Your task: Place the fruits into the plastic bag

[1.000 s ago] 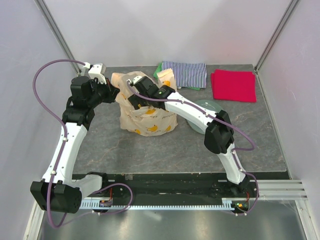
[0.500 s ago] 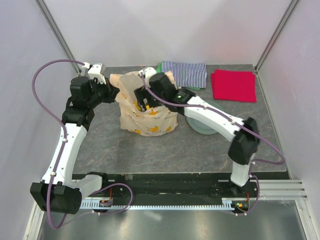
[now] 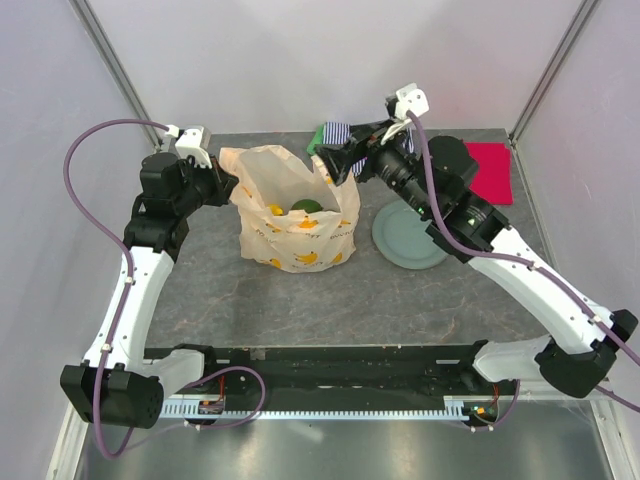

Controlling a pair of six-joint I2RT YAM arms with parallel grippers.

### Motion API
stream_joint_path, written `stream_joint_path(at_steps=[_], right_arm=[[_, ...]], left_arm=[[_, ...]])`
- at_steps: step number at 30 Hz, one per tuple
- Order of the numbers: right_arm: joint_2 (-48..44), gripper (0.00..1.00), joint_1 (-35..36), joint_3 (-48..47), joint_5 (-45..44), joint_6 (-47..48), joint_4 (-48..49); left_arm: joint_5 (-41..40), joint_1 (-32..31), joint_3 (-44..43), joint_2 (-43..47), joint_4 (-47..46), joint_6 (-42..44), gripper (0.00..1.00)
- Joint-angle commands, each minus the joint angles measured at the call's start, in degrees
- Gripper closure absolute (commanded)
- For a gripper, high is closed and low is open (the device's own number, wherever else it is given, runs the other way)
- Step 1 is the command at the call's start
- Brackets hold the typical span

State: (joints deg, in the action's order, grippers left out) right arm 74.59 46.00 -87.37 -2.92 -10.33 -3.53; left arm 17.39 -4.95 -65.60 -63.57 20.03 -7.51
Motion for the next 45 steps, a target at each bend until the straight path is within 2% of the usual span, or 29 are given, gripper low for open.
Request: stream_joint_path(at_steps=[1,6,13,14,17,20,22,23,25,29,33,36,41,45], right_arm=[[0.7,0.11,-4.9,3.2,-6.7,0.6,-7.2],[1.3,0.12,-10.3,7.6,2.0,-1.5,-7.6],[6.1,0.15,-12.0,8.4,13.2,-1.0,-3.9],[6.6,0.24,-12.2,8.4,14.2,-0.9,-3.1],[8.6,0.42,-14.5,7.4,20.8,-3.3,-0.3],[8.8,0.47,-17.2,7.7,27.6,-6.4,4.6],[8.7,0.56,-17.8,7.7,29.5,-7.2,5.7],[9.1,0.8,-18.7,7.0,31.3,-7.8,6.2],[9.3,1.0,-19.6,6.3,33.0,-9.1,6.8],[7.5,1.0,-22.8,3.0,30.2,-9.9,6.7],[4.1,1.0,-23.7,-0.2,23.8,-7.3,4.7],[3.9,1.0,-23.9,-0.6,21.0,-6.5,3.6],[5.0,1.0,-24.3,2.8,20.6,-6.4,0.2],[4.0,1.0,-24.3,6.1,20.2,-6.2,0.2]], left_arm=[[-0.5,0.2,-0.1,1.1,-1.4,1.8,0.98],[-0.2,0.2,-0.2,0.9,-1.4,1.7,0.99],[1.4,0.2,-1.2,0.1,-1.7,1.1,0.98],[1.5,0.2,-1.5,0.1,-1.4,1.0,0.98],[1.8,0.2,-4.1,-0.1,-0.4,0.8,0.98],[2.3,0.2,-6.8,-0.7,0.9,0.8,0.98],[2.0,0.2,-8.0,-0.8,1.2,0.9,0.99],[1.8,0.2,-8.5,-0.9,1.5,1.0,0.98],[2.0,0.2,-10.5,-1.5,2.5,0.8,0.99],[4.1,0.2,-16.6,-3.0,4.7,0.4,0.99],[4.5,0.4,-27.8,-6.8,12.1,2.0,0.98],[4.9,1.0,-32.6,-10.9,15.8,3.6,0.98],[8.2,1.2,-31.8,-13.6,17.5,4.6,0.98],[7.2,1.2,-28.4,-13.7,17.2,5.5,0.99]])
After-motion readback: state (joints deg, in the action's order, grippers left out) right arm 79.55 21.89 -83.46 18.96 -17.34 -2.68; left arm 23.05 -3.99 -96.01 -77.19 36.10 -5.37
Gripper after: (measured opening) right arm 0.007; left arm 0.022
